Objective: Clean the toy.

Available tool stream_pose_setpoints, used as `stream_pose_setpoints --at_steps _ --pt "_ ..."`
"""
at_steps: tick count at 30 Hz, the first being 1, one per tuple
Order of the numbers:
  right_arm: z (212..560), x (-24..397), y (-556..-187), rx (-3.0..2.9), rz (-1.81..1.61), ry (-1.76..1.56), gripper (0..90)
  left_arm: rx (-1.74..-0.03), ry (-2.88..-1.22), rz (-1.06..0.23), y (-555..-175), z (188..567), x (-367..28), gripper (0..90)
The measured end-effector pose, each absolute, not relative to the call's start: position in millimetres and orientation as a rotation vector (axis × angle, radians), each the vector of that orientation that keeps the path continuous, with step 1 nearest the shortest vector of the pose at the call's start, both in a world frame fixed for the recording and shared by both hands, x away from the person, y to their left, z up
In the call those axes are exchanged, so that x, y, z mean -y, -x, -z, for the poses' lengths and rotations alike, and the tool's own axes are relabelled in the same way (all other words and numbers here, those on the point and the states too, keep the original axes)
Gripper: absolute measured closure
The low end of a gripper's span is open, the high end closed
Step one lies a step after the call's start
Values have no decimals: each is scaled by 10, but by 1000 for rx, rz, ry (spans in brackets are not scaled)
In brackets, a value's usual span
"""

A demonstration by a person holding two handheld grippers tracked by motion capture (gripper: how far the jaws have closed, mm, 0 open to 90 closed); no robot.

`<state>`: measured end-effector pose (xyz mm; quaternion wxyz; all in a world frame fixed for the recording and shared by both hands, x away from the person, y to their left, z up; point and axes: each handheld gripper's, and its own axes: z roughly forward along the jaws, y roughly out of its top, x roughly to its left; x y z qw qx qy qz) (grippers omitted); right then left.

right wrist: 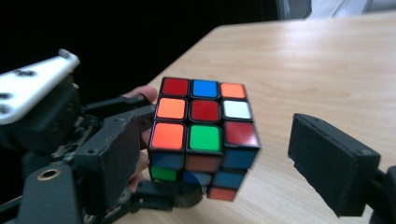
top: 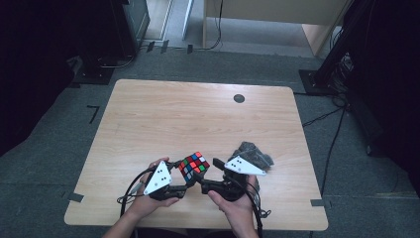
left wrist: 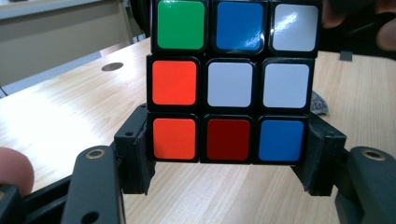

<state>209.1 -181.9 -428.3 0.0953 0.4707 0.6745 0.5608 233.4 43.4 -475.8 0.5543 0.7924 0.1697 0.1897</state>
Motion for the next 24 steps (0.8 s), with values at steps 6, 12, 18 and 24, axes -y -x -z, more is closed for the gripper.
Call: stream_pose_setpoints --at_steps 6,12,18,24 --pt "4394 1762 -2118 -2043 -1610 -1462 253 -365 -1896 -479 -2276 4765 -354 341" --pt "4391 1774 -2078 -2022 -1639 -1466 333 -370 -1894 -472 -2282 4772 -335 338" --pt "4372 1843 -2077 -1970 -1626 -1502 338 -368 -1912 -513 -2274 4792 -337 265" --pt "4419 1816 -2080 -2000 -1560 -1518 339 -353 -1915 -519 -2253 4763 -301 247"
